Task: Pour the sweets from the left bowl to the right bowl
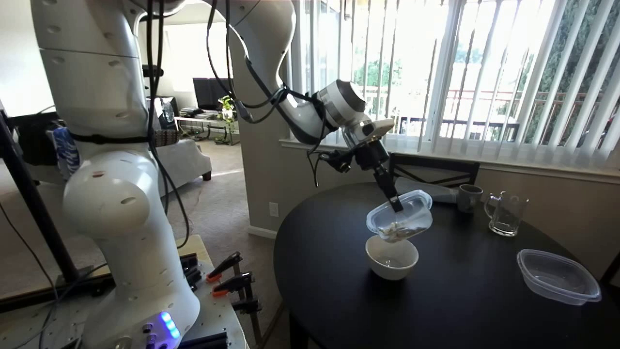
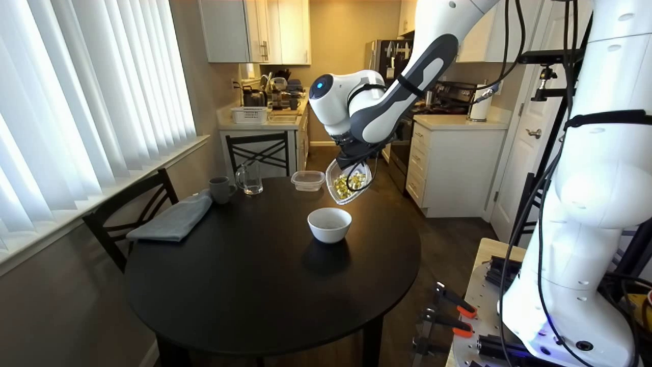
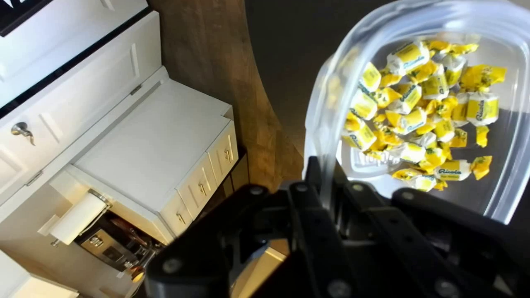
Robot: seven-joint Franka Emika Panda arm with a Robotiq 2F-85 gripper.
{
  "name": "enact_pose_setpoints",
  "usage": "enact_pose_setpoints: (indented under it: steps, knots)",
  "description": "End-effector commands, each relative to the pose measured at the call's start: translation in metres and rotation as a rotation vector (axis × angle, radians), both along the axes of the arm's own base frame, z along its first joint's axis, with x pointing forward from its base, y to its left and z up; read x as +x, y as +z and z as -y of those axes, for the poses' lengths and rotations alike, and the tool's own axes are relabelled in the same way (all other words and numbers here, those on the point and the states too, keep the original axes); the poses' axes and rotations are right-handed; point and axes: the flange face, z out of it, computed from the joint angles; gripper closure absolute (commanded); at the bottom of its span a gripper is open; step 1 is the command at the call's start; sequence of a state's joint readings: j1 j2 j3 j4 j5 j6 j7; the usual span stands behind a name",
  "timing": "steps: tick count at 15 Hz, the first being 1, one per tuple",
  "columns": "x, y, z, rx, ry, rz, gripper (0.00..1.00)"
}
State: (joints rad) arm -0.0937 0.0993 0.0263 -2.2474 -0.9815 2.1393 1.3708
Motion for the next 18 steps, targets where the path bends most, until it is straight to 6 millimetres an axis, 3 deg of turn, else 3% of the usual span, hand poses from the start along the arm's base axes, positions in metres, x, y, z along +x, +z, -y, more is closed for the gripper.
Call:
enact_pose_setpoints:
  steps: [1, 6, 9, 13, 18]
  knots:
    - [0.018, -0.010, 0.009, -0.073, -0.033, 0.010, 0.96]
    - [0.033, -0.024, 0.019, -0.157, -0.064, 0.006, 0.96]
    - [0.035, -0.033, 0.013, -0.245, -0.074, -0.034, 0.96]
    - [0.035, -0.036, -0.011, -0.359, -0.069, -0.106, 0.96]
    - [0.039, -0.032, -0.060, -0.480, -0.023, -0.152, 0.96]
